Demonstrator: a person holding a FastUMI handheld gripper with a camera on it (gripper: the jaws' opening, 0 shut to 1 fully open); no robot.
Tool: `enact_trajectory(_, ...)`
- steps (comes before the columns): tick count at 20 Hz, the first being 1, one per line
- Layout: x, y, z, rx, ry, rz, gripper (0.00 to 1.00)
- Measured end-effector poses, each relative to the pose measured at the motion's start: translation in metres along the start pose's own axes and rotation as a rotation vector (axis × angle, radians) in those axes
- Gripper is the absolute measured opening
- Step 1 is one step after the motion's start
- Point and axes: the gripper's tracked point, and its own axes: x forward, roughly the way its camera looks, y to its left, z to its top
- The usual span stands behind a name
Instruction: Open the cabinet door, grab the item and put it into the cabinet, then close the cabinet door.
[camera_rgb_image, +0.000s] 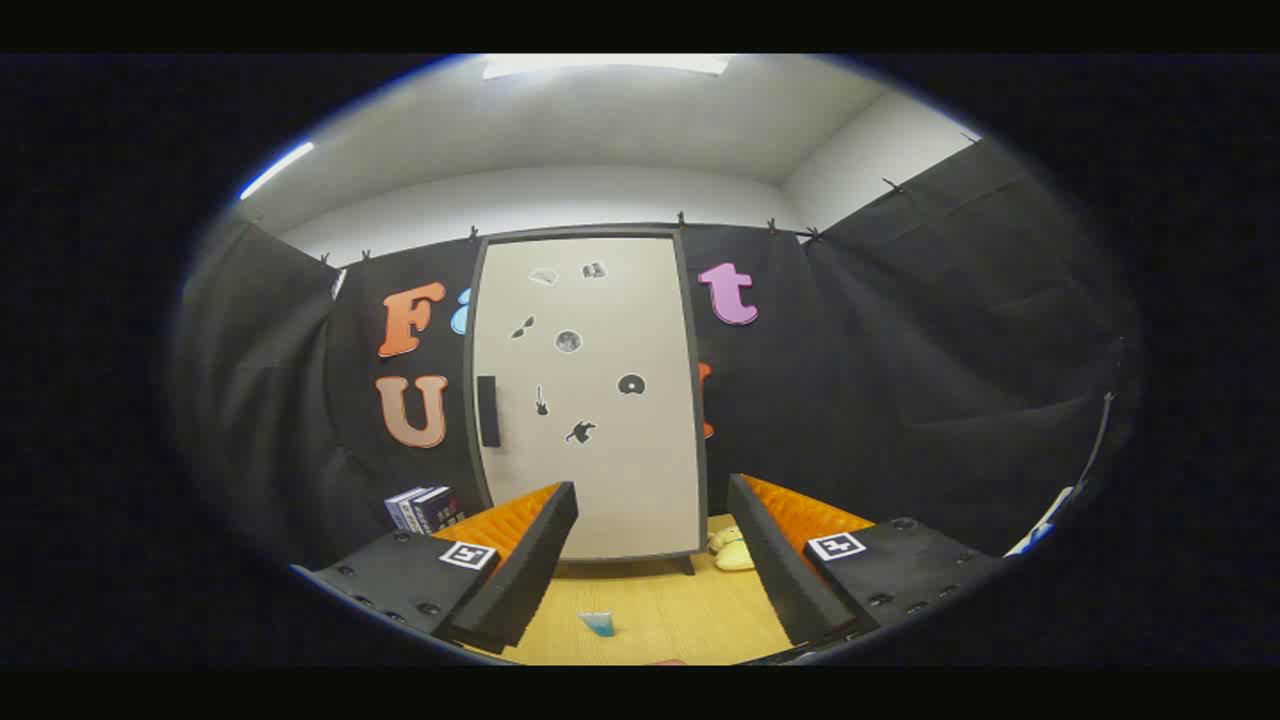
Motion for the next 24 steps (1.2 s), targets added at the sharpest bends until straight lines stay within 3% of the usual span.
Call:
enact_trajectory(16, 0.004, 0.008, 0.004, 0.007, -0.006, 0.008, 0.97)
enact_trajectory(20, 0.02, 0.029, 0.013, 0.013, -0.015, 0.038, 0.97)
enact_trajectory(24, 0.058, 0.075, 0.031, 0.034, -0.02, 0.132, 0.97)
